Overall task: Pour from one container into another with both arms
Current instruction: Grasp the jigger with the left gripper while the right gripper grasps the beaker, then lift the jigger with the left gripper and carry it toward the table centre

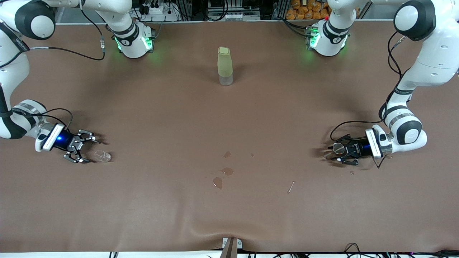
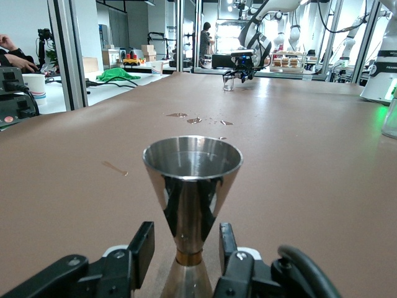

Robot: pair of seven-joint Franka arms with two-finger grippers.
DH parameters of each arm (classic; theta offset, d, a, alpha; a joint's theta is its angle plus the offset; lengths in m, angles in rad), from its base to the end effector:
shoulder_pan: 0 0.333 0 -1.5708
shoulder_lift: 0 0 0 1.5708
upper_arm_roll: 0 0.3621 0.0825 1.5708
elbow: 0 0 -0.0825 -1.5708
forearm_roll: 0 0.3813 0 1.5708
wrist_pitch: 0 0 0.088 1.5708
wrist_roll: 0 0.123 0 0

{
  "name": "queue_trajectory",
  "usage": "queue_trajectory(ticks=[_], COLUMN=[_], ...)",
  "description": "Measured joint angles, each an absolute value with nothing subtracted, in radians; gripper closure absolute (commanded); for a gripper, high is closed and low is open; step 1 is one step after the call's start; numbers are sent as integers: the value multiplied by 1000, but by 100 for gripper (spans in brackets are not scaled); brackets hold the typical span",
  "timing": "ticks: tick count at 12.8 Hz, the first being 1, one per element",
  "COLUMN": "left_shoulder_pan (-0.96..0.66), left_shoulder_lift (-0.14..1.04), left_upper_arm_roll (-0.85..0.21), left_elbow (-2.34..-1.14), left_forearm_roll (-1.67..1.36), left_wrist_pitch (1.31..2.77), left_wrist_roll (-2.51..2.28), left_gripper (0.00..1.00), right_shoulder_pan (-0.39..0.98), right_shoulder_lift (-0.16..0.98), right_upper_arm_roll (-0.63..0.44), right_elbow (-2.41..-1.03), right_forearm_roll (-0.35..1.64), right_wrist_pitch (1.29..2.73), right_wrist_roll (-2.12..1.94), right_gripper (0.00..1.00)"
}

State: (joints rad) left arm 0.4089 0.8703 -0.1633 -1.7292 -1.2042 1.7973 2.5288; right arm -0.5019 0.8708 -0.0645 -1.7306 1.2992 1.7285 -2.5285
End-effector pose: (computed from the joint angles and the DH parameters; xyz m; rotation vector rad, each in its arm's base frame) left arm 0.6341 0.0718 0.1211 1.5115 -1.3005 1.1253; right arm 0.5847 -0.2449 0.1084 -1.7957 -1.1044 -1.2252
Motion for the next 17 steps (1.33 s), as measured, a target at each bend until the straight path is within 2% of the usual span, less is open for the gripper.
queue_trajectory(ticks=[1, 2, 8, 10, 12, 17], left_shoulder_pan=[409, 409, 404, 352, 231, -141], left_shoulder_lift=[871, 872, 873, 873, 873, 884], left_upper_arm_roll=[-163, -163, -169, -182, -185, -182], left_elbow=[-1729, -1729, -1725, -1700, -1653, -1611], left_forearm_roll=[-1204, -1204, -1205, -1206, -1263, -1637], left_wrist_pitch=[1797, 1797, 1794, 1790, 1829, 2076], left_wrist_roll=[2529, 2529, 2513, 2483, 2440, 2421], left_gripper=[85, 100, 100, 100, 100, 100], right_shoulder_pan=[-501, -500, -485, -482, -475, -455], right_shoulder_lift=[882, 894, 927, 931, 931, 954], right_upper_arm_roll=[-57, -49, -36, -35, -34, -32], right_elbow=[-1724, -1716, -1689, -1686, -1685, -1684], right_forearm_roll=[1314, 1324, 1372, 1373, 1377, 1401], right_wrist_pitch=[1728, 1728, 1728, 1728, 1728, 1728], right_wrist_roll=[-2536, -2540, -2548, -2549, -2552, -2588], right_gripper=[0, 0, 0, 0, 0, 0])
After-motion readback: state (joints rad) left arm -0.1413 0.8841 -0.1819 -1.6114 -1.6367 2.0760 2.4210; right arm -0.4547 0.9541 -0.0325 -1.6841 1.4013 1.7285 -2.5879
